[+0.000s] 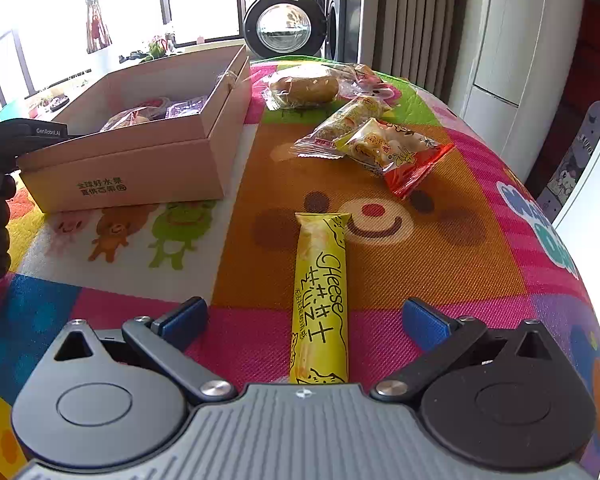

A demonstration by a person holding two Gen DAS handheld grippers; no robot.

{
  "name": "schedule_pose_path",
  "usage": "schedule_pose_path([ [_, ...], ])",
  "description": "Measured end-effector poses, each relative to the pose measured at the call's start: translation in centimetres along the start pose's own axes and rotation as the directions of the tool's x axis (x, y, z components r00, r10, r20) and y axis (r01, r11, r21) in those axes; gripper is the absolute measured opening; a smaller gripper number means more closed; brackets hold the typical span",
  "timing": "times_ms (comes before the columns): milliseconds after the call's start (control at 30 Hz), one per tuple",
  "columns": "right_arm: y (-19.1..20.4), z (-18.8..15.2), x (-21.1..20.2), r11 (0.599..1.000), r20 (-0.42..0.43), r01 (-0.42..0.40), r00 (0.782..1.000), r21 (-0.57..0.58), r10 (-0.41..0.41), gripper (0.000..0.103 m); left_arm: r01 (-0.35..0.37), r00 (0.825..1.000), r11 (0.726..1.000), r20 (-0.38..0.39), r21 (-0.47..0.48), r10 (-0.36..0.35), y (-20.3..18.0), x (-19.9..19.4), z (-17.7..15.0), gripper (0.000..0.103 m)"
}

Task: Organize objects
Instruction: 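Grasp the yellow Cheese stick pack with the right tool, then lower the Cheese stick pack into the pink box and open the right tool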

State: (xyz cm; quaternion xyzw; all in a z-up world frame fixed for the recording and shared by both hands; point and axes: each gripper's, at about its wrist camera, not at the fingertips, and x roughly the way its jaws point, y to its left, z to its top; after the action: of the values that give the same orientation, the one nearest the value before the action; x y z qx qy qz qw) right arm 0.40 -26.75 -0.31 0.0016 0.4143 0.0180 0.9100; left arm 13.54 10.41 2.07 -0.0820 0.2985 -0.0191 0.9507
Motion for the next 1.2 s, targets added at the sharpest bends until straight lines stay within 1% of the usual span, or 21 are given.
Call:
schedule_pose_path([
  [100, -0.1, -0.1, -0.1, 1.0, 0.013, -0.004, 1.0, -0.007, 0.004, 0.103, 0.0, 1.0, 1.0, 0.0, 0.0, 0.0, 0.0, 0.0, 0.0, 0.014],
  [200, 0.2, -0.6, -0.3, 1.0, 0.045, 0.007, 0.999, -0.016, -0.007, 0.103, 0.0, 1.0, 1.0, 0.0, 0.0, 0.0, 0.0, 0.0, 0.0, 0.014],
  [267, 0.4, -0.7, -0.5, 1.0, 0.055, 0.011, 0.998, -0.026, -0.01, 0.101, 0.0, 1.0, 1.0, 0.0, 0.0, 0.0, 0.0, 0.0, 0.0, 0.014],
  [333, 0.8, -0.6, -0.8, 0.999, 0.053, -0.004, 0.999, -0.052, 0.007, 0.091, 0.0, 1.0, 1.0, 0.0, 0.0, 0.0, 0.0, 0.0, 0.0, 0.014],
  [433, 1.5, -0.2, -1.4, 0.996, 0.032, -0.038, 0.999, -0.081, 0.041, 0.06, 0.0, 1.0, 1.0, 0.0, 0.0, 0.0, 0.0, 0.0, 0.0, 0.014],
  [467, 1.6, 0.0, -1.4, 0.996, 0.024, -0.049, 0.998, -0.081, 0.051, 0.054, 0.0, 1.0, 1.0, 0.0, 0.0, 0.0, 0.0, 0.0, 0.0, 0.014],
  [500, 1.7, 0.2, -1.5, 0.995, 0.016, -0.056, 0.998, -0.08, 0.057, 0.043, 0.0, 1.0, 1.0, 0.0, 0.0, 0.0, 0.0, 0.0, 0.0, 0.014],
  [533, 1.8, 0.4, -1.6, 0.995, 0.006, -0.059, 0.998, -0.079, 0.059, 0.029, 0.0, 1.0, 1.0, 0.0, 0.0, 0.0, -0.1, 0.0, 0.0, 0.014],
  [567, 2.0, 0.6, -1.6, 0.995, -0.007, -0.06, 0.998, -0.081, 0.06, 0.023, 0.0, 1.0, 1.0, 0.0, 0.0, 0.0, -0.1, 0.0, 0.0, 0.014],
  [733, 2.2, 1.1, -2.7, 0.992, -0.078, -0.09, 0.993, -0.088, 0.083, 0.023, 0.0, 1.0, 1.0, 0.0, 0.0, 0.0, 0.0, 0.0, 0.0, 0.014],
  [833, 2.3, 1.8, -4.4, 0.991, -0.073, -0.1, 0.993, -0.093, 0.094, 0.021, 0.002, 1.0, 1.0, -0.002, -0.003, -0.002, -0.1, 0.1, 0.0, 0.014],
  [933, 2.7, 4.0, -7.6, 0.987, 0.0, -0.127, 0.992, -0.095, 0.127, 0.021, 0.003, 1.0, 1.0, -0.003, -0.004, -0.003, -0.2, 0.1, -0.1, 0.014],
  [1033, 3.5, 7.4, -10.3, 0.981, 0.088, -0.17, 0.98, -0.097, 0.179, 0.021, 0.003, 1.0, 1.0, -0.003, -0.004, -0.003, -0.2, 0.0, 0.0, 0.014],
  [1133, 5.0, 11.0, -10.6, 0.971, 0.141, -0.213, 0.964, -0.11, 0.227, 0.021, 0.003, 1.0, 1.0, -0.003, -0.004, -0.003, -0.2, 0.0, 0.0, 0.014],
  [1200, 6.4, 12.9, -9.2, 0.968, 0.149, -0.223, 0.959, -0.118, 0.239, 0.021, 0.004, 1.0, 1.0, -0.001, -0.006, -0.004, -0.2, 0.0, 0.0, 0.014],
])
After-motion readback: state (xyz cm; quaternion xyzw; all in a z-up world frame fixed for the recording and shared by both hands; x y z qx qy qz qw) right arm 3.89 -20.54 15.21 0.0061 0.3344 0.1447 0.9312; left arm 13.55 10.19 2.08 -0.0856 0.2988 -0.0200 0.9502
